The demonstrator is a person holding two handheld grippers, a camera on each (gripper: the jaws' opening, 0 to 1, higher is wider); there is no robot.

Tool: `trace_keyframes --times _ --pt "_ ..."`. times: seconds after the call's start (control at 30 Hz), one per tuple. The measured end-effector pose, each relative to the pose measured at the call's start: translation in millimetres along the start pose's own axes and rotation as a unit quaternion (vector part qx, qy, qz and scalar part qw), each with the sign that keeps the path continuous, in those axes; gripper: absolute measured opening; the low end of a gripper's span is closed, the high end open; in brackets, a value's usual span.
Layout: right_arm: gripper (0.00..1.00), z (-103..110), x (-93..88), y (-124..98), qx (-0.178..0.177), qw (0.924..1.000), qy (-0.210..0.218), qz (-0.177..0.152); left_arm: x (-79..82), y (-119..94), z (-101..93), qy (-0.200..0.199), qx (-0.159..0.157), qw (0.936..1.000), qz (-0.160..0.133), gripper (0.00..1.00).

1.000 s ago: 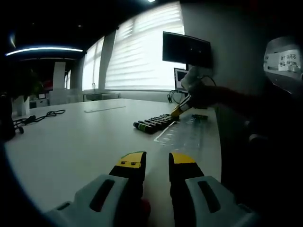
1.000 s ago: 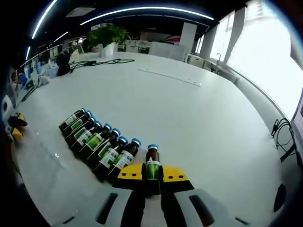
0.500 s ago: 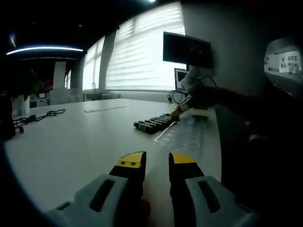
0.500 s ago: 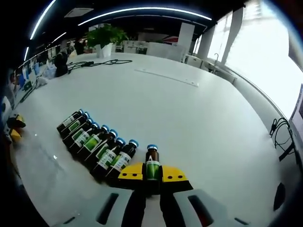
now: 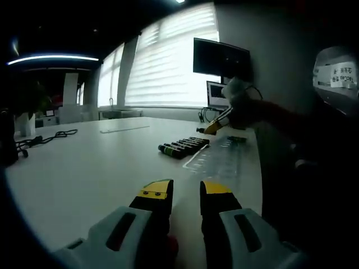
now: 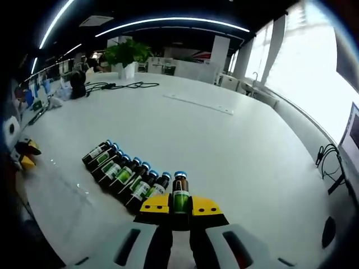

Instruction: Grip medicine bottles put into box

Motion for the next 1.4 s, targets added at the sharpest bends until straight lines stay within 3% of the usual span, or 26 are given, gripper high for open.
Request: trace_keyframes --times 0.47,0.9,1.4 --pt "0.06 -9.8 -3.9 -42.7 -0.015 0.9994 0.019 -0.025 0.2 0.2 0.2 -0.001 0.001 1.0000 -0.001 0.13" --pt "0.07 -15.6 -55.1 -65.4 -0.033 0.9959 0.083 0.013 0.3 0.3 0.3 -0.001 0.001 1.0000 -0.001 0.13" --pt "0.07 -9.7 -68.8 -71.7 -0.041 0.9924 0.112 0.027 0.3 0.3 0.2 -0.001 0.001 1.0000 -0.002 0.13"
Point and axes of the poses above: the point that each gripper's makers call its tool centre point, and the gripper's own axes: y roughly forward along the fingers, z roughly to its left, x roughly out of its top, the point moved 3 cm from there along -y, roughly backward along the fingers, and after that the axes turned 10 degrees about -x, right-handed, at the moved point
